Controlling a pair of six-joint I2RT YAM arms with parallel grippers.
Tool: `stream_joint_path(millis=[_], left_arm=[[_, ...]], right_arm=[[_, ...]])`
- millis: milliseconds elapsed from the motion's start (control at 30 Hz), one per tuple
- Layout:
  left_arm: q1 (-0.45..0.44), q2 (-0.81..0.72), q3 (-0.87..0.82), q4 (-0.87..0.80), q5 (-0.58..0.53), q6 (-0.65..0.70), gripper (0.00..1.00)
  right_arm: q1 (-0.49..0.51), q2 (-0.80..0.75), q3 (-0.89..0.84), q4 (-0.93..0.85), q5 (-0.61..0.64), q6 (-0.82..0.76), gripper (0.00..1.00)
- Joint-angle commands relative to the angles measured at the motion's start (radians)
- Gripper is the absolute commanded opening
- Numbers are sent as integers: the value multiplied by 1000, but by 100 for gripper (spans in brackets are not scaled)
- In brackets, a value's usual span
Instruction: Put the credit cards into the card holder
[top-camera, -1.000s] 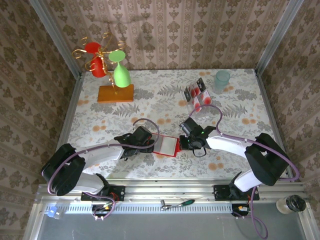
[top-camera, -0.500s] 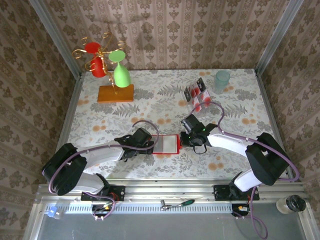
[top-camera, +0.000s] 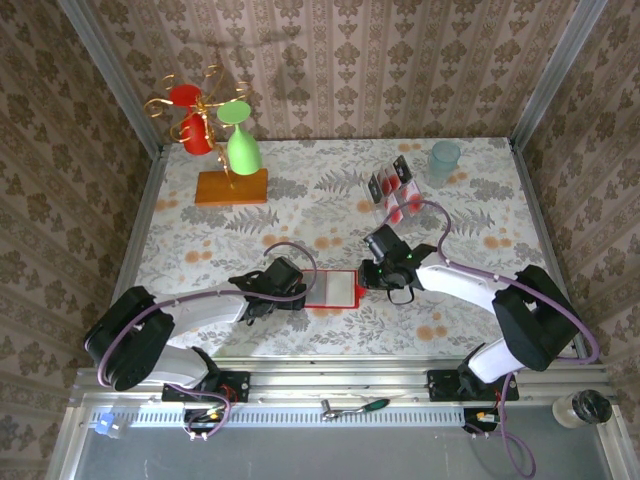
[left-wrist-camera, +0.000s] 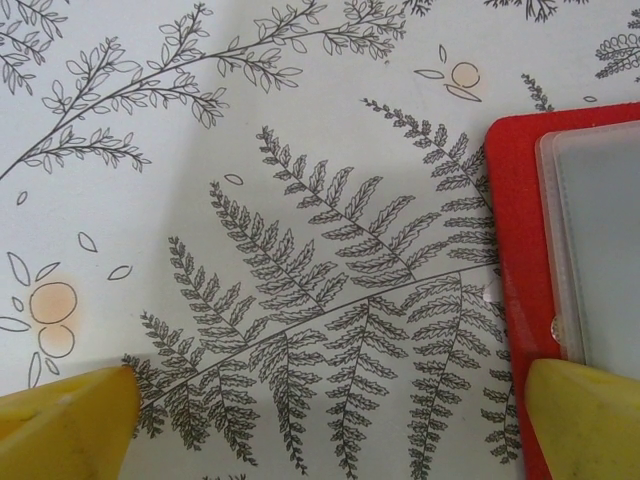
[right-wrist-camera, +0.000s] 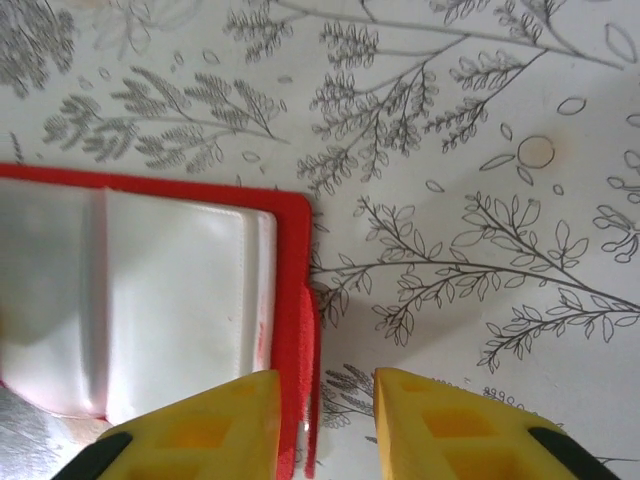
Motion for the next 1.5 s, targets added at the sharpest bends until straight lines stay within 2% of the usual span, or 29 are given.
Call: stream_joint_path(millis=[0, 233, 467, 900, 1033, 1467], left_arm=[[10, -46, 37, -45, -12, 1, 100], [25, -113, 67, -65, -1, 6, 100], [41, -130, 95, -62, 34, 4, 100], [58, -130, 86, -18, 78, 1, 100], [62, -130, 83, -16, 83, 1, 100], [68, -124, 76, -5, 94, -2, 100]], right_arm=[[-35, -72, 67, -49, -17, -22, 35], [-188, -121, 215, -158, -28, -116, 40], [-294, 15, 448, -302, 11, -248, 42], [-310, 394, 818, -483, 205, -380, 38], [-311, 463, 881, -508, 263, -393, 37], [-313, 623, 1012, -572, 309, -411, 36]])
